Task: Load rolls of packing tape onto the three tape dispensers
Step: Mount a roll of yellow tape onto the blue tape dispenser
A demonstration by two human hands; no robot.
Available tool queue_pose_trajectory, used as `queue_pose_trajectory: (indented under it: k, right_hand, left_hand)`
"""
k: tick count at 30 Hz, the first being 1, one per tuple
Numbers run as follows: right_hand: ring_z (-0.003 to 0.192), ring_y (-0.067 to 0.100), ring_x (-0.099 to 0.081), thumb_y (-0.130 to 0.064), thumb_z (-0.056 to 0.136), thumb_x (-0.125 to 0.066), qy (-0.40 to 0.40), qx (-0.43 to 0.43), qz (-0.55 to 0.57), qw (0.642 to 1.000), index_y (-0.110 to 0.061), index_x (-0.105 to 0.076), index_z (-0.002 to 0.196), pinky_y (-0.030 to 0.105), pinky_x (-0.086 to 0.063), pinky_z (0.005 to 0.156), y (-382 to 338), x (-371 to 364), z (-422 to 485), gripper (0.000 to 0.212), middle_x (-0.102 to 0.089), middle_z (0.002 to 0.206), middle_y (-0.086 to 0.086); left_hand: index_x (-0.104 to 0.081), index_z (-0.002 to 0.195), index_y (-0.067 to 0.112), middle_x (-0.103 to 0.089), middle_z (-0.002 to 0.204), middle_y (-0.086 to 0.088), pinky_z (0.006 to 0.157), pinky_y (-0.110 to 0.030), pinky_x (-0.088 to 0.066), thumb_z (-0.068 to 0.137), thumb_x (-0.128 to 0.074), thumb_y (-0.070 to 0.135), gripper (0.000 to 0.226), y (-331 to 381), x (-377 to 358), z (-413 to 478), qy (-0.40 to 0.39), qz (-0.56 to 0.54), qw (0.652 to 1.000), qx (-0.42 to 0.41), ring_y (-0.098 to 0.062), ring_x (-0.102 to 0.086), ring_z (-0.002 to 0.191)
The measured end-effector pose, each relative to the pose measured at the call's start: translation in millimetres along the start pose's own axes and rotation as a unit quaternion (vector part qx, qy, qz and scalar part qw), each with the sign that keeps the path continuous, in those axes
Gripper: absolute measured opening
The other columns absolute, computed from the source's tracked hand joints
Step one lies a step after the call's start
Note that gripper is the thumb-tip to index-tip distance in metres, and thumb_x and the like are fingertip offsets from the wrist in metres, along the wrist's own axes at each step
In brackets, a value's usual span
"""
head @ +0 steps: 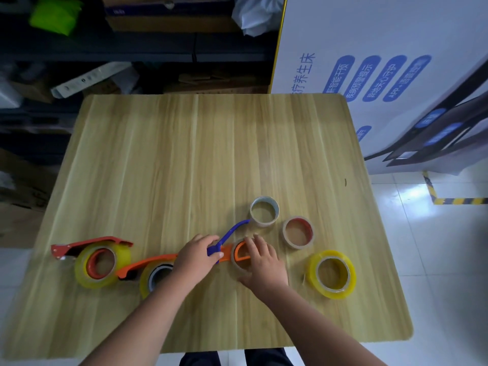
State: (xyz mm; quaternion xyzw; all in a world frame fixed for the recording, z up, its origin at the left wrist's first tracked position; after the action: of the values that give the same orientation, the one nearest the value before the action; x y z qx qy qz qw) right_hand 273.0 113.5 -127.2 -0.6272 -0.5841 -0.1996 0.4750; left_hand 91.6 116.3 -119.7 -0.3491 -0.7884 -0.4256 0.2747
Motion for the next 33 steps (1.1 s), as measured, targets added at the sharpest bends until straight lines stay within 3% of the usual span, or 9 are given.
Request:
queue_pose_trajectory:
  k: [4,7,10,14,17,25,30,33]
  right_hand:
    - [0.125,0.029,-0.043,-0.035,0.08,-0.066,0.03,0.011,-0.002,0.999,-0.033,-0.016,0.148,0.037,-0.045,0.098,-7,8,2,0.084,-0.029,0.152,0.001]
    - [0.12,0.029,-0.045,-0.037,0.075,-0.069,0.049,0.025,0.016,0.998,-0.035,-0.019,0.146,0.035,-0.047,0.093,-10,22,-10,0.087,-0.033,0.148,0.0]
    - [0.119,0.027,-0.048,-0.042,0.074,-0.07,0.138,0.041,0.06,0.988,-0.032,-0.028,0.147,0.036,-0.049,0.091,-5,63,-26,0.085,-0.039,0.144,0.003]
    - [0.12,0.028,-0.046,-0.044,0.075,-0.07,0.199,-0.015,0.094,0.975,-0.031,-0.031,0.146,0.04,-0.049,0.091,44,127,-6,0.082,-0.037,0.141,0.005]
    - [0.118,0.035,-0.048,-0.036,0.074,-0.073,0.184,-0.095,0.085,0.975,-0.032,-0.029,0.147,0.042,-0.045,0.095,98,157,38,0.085,-0.037,0.139,0.012]
    - [0.102,0.039,-0.057,-0.053,0.076,-0.07,0.071,-0.179,0.057,0.98,-0.031,-0.03,0.141,0.043,-0.052,0.086,168,138,105,0.079,-0.04,0.129,0.015]
    - [0.124,0.041,-0.048,-0.057,0.079,-0.072,0.076,-0.183,0.111,0.974,-0.036,-0.012,0.153,0.048,-0.045,0.101,181,128,92,0.098,-0.026,0.151,0.015]
    - [0.133,0.038,-0.04,-0.057,0.086,-0.063,0.108,-0.149,0.113,0.976,-0.036,-0.016,0.153,0.049,-0.039,0.107,177,139,47,0.084,-0.022,0.157,0.012]
  left_hand:
    - [-0.054,0.13,0.031,-0.056,0.128,0.01,0.088,-0.03,-0.051,0.087,-0.065,0.029,0.044,-2,0,-2,-0.002,-0.007,1.0,-0.003,-0.013,-0.057,0.108]
    - [-0.057,0.128,0.029,-0.057,0.125,0.01,0.088,-0.031,-0.051,0.086,-0.067,0.027,0.043,0,1,-2,-0.001,-0.019,1.0,-0.003,-0.014,-0.058,0.107]
    - [-0.06,0.124,0.027,-0.059,0.12,0.009,0.087,-0.03,-0.05,0.084,-0.069,0.026,0.041,-1,1,0,-0.011,-0.022,1.0,-0.009,-0.013,-0.059,0.103]
    - [-0.066,0.111,0.025,-0.061,0.104,0.009,0.079,-0.028,-0.047,0.082,-0.071,0.025,0.03,-3,3,1,-0.015,-0.021,1.0,-0.011,-0.014,-0.06,0.095]
    - [-0.067,0.109,0.025,-0.061,0.103,0.008,0.078,-0.028,-0.045,0.082,-0.071,0.024,0.027,-2,1,2,-0.008,-0.021,1.0,-0.011,-0.013,-0.059,0.092]
    - [-0.065,0.116,0.022,-0.059,0.111,0.007,0.079,-0.028,-0.046,0.088,-0.065,0.028,0.029,-3,1,-6,0.042,-0.033,0.998,-0.02,-0.015,-0.06,0.096]
    - [-0.061,0.125,0.016,-0.058,0.126,0.0,0.089,-0.028,-0.042,0.088,-0.065,0.024,0.037,-3,5,-14,0.063,-0.021,0.998,-0.017,-0.02,-0.057,0.111]
    - [-0.06,0.127,0.015,-0.058,0.128,-0.003,0.09,-0.028,-0.041,0.088,-0.065,0.02,0.039,-3,8,-17,0.058,-0.021,0.998,-0.015,-0.02,-0.057,0.112]
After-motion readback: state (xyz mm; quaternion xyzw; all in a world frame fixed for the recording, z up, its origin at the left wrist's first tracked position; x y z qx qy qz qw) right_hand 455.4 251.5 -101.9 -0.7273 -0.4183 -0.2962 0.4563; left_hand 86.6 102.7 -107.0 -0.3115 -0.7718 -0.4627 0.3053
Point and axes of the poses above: each hand's wrist, its own z-axis towards the middle knuckle, its own x-axis out of the back of the hand, y = z × x, the point moved 9 cm from there along z, towards the middle knuckle
